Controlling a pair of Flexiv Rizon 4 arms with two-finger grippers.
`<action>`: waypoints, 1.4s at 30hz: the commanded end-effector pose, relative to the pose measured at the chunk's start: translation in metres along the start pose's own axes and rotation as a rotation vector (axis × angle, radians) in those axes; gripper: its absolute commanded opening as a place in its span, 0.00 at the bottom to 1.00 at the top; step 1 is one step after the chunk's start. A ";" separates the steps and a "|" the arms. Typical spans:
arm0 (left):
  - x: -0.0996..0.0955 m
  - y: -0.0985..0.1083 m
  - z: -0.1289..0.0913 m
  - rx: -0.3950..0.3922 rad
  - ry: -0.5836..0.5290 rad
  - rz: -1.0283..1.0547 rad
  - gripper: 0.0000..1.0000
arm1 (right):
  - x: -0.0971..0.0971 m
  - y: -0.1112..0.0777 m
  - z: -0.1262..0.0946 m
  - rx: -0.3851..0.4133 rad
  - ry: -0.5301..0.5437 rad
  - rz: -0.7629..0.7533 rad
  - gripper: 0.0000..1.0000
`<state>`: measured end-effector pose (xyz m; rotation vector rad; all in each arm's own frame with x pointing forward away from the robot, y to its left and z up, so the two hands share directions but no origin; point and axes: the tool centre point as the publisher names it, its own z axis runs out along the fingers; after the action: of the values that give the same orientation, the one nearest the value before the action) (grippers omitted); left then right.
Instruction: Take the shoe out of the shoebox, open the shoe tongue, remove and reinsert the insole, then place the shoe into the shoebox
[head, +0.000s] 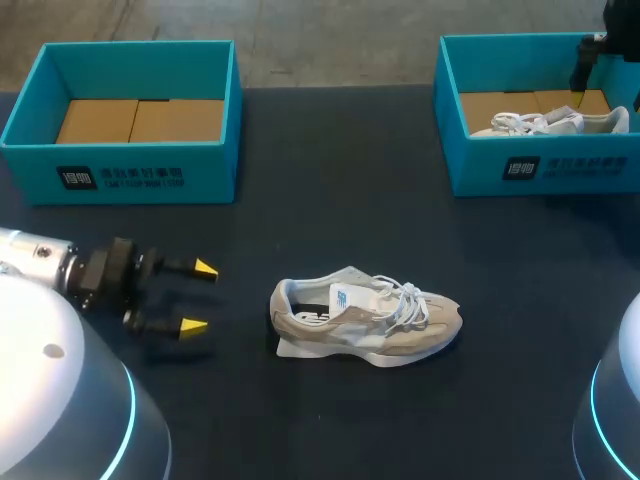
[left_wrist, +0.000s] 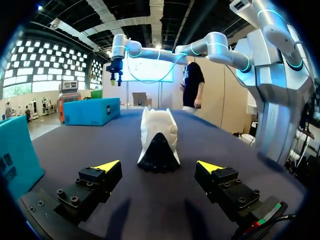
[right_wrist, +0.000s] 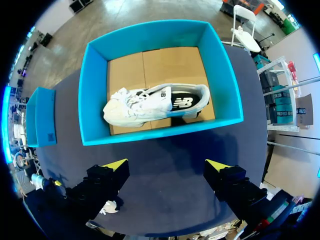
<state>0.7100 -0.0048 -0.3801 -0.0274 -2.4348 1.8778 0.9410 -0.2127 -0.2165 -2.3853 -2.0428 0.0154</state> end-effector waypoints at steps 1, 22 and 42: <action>0.002 0.015 0.003 0.039 -0.016 -0.011 1.00 | 0.000 -0.002 0.000 -0.003 -0.001 0.002 1.00; 0.014 0.020 0.024 0.050 -0.028 -0.001 1.00 | 0.000 -0.002 0.000 -0.003 -0.001 0.002 1.00; 0.015 0.005 0.044 0.065 -0.087 -0.048 1.00 | 0.000 -0.002 0.000 -0.003 -0.001 0.002 1.00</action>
<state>0.6944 -0.0381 -0.3957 0.0959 -2.3889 1.9830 0.9410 -0.2128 -0.2164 -2.3854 -2.0427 0.0153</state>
